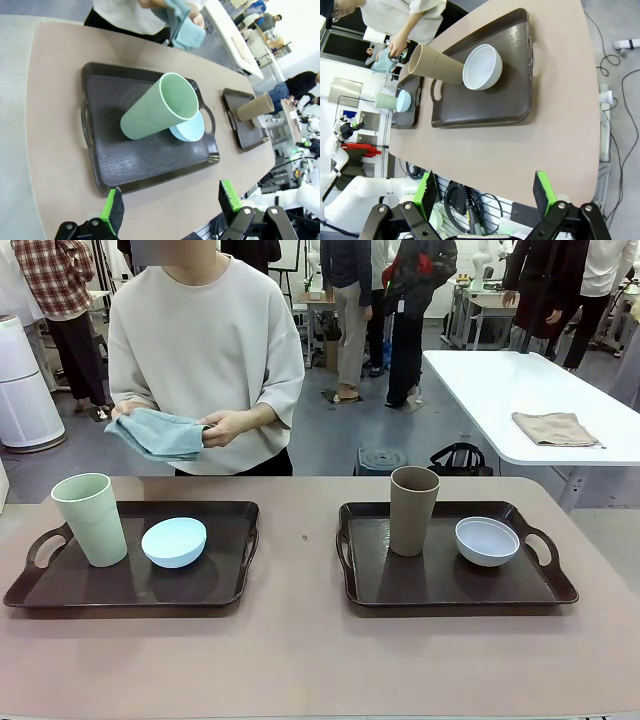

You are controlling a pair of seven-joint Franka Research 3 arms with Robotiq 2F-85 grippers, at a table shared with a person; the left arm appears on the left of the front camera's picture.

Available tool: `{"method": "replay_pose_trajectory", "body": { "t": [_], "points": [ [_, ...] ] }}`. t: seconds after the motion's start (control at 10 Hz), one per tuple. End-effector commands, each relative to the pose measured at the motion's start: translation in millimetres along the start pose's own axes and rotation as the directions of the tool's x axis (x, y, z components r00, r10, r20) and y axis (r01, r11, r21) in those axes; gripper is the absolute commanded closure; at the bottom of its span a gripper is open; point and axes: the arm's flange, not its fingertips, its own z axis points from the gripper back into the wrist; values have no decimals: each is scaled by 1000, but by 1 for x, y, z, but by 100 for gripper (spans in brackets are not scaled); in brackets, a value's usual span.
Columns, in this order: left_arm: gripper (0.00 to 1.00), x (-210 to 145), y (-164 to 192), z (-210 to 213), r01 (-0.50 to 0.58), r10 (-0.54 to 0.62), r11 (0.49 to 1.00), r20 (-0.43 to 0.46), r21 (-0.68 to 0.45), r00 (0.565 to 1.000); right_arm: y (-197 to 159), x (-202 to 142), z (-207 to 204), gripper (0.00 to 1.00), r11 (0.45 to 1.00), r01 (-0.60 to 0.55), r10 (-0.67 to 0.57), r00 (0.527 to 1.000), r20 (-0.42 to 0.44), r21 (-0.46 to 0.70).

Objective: Set up a tray with a mat and arrange the tableware.
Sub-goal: Pick up the Picnic Bowl and Reusable plastic cup from the Handle tray in front of the human's position and hold them in the air.

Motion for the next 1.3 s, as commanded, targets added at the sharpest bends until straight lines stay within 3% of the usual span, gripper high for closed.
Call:
{"method": "replay_pose_trajectory", "body": {
  "t": [0.0,0.7,0.8,0.9,1.0,1.2],
  "points": [
    [0,1,3,0,19,-19,1000,9,-17,1000,-3,0,-2,0,1000,-13,13,1000,5,21],
    [0,0,0,0,0,0,1000,0,1,1000,0,0,0,0,1000,0,0,1000,0,0],
    [0,14,-8,-5,162,-162,987,2,18,987,26,13,-10,0,994,-100,98,994,-41,-35],
    [0,27,-16,-5,335,-335,942,-4,31,942,63,26,-20,0,975,-196,190,980,-67,-101],
    [0,41,-25,-7,436,-436,900,-14,20,900,105,39,-34,0,949,-247,228,967,-112,-196],
    [0,60,-31,-21,577,-575,812,-50,94,817,185,65,-71,0,908,-321,260,936,-238,-269]
  ]
}}
